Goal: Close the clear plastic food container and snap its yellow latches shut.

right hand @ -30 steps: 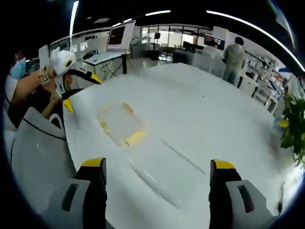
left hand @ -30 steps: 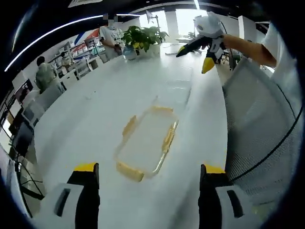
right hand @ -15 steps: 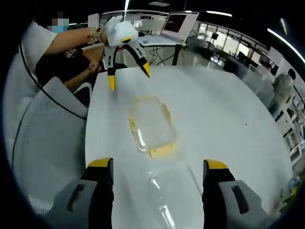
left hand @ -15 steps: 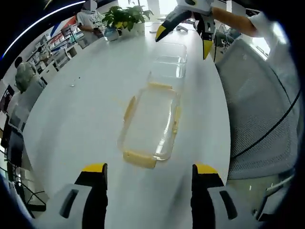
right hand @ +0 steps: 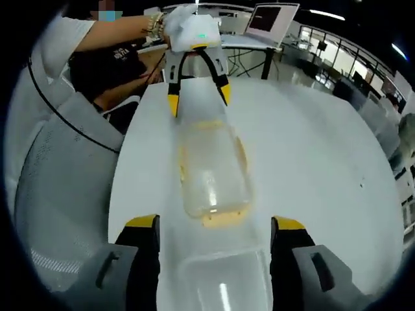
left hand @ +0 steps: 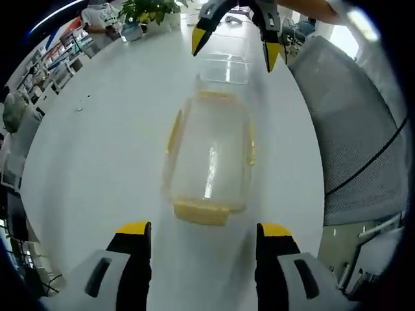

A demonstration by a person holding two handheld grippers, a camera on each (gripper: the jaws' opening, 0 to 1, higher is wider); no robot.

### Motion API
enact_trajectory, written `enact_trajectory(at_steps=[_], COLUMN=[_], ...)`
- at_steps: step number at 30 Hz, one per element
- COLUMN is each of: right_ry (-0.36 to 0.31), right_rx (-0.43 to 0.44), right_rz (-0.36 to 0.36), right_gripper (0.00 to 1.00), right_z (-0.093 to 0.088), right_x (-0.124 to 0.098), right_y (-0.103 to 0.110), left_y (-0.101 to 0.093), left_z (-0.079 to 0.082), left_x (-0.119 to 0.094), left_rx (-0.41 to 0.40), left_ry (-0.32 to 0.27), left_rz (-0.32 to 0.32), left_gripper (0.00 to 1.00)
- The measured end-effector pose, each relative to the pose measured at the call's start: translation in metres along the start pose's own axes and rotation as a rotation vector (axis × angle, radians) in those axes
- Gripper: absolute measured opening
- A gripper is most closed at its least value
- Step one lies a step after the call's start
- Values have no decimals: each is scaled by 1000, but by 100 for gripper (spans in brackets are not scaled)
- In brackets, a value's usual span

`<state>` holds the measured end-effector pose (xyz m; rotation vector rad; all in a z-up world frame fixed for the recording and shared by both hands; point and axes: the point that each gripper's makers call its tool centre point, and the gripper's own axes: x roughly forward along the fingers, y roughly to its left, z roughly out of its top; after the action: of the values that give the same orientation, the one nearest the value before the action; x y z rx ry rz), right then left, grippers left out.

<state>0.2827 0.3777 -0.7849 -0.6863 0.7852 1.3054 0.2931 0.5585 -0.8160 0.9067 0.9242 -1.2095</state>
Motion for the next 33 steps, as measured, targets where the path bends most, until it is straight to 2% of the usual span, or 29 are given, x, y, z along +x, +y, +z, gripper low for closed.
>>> enact_trajectory(at_steps=[1, 6, 9, 14, 24, 33], right_ry=[-1, 46, 80, 121, 151, 183], right_rx=[-2, -40, -48, -76, -96, -132], right_rz=[5, 31, 66, 77, 99, 94], right_gripper=[63, 64, 62, 59, 52, 44], right_z=[0, -4, -9, -16, -21, -24], right_x=[1, 17, 25, 33, 41, 48], right_y=[0, -3, -2, -5, -8, -11], left_y=[-2, 0, 4, 3, 8, 6], left_z=[0, -2, -1, 2, 7, 6], left_x=[2, 8, 10, 17, 21, 26], left_rx=[22, 22, 22, 36, 41, 70], left_ry=[0, 15, 18, 23, 7, 22], left_rz=[-12, -25, -31, -50, -67, -83], left_gripper=[58, 56, 54, 53, 46, 42])
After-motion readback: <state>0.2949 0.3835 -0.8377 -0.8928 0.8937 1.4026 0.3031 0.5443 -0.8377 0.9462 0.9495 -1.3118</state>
